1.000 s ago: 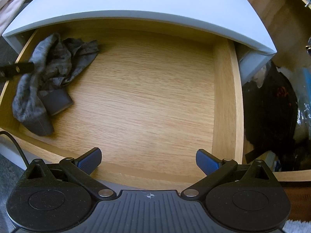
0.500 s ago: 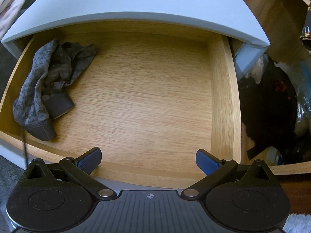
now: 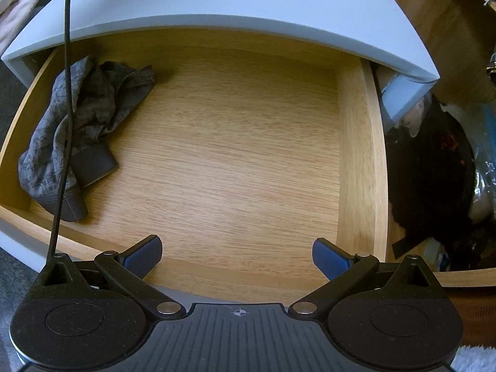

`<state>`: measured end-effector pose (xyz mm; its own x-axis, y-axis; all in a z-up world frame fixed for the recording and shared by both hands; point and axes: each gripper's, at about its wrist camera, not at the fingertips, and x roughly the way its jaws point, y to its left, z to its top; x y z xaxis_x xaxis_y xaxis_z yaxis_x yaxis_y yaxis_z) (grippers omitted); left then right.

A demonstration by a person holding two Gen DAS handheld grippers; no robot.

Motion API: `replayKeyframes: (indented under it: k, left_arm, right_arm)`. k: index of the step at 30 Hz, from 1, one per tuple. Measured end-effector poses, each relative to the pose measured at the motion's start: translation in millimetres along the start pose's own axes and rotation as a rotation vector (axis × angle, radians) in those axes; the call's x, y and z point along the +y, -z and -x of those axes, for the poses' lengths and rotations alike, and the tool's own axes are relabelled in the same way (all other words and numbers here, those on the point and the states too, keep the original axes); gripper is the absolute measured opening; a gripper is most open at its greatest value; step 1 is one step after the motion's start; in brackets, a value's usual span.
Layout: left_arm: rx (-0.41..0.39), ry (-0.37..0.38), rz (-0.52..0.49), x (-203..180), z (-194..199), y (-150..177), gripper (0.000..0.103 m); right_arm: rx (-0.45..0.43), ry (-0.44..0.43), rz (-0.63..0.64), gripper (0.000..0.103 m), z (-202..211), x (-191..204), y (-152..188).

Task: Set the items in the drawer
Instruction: 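Move the left tool to the grey sock in the clothes pile, then close the left tool on the end of the grey sock, then lift the grey sock with the left tool and carry it over the drawer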

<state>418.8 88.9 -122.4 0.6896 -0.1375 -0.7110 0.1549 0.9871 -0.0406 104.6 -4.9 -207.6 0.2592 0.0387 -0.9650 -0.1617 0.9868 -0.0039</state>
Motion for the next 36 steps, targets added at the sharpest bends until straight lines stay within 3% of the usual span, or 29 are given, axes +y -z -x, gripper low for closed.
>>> replayKeyframes:
  k: [12, 24, 32, 34, 36]
  left_arm:
    - [0.056, -0.005, -0.016, 14.6, 47.8, 48.5, 0.004]
    - [0.08, 0.081, 0.016, 10.5, 117.3, 118.3, 0.004]
    - [0.078, 0.113, 0.054, 7.2, 143.2, 145.6, 0.004]
    - [0.07, 0.112, 0.067, 9.3, 145.7, 147.1, 0.008]
    - [0.065, 0.118, 0.089, 12.6, 148.6, 147.2, 0.022]
  right_arm:
    - [0.002, 0.002, 0.003, 0.103, -2.7, 0.6, -0.5]
    - [0.003, -0.007, -0.02, 0.103, -3.6, -2.0, 0.2]
    - [0.0, -0.002, -0.03, 0.103, -3.4, -2.5, 0.3]
    - [0.003, -0.003, -0.03, 0.103, -4.0, -2.3, 0.2]
    - [0.002, -0.003, -0.031, 0.103, -4.0, -2.7, 0.0]
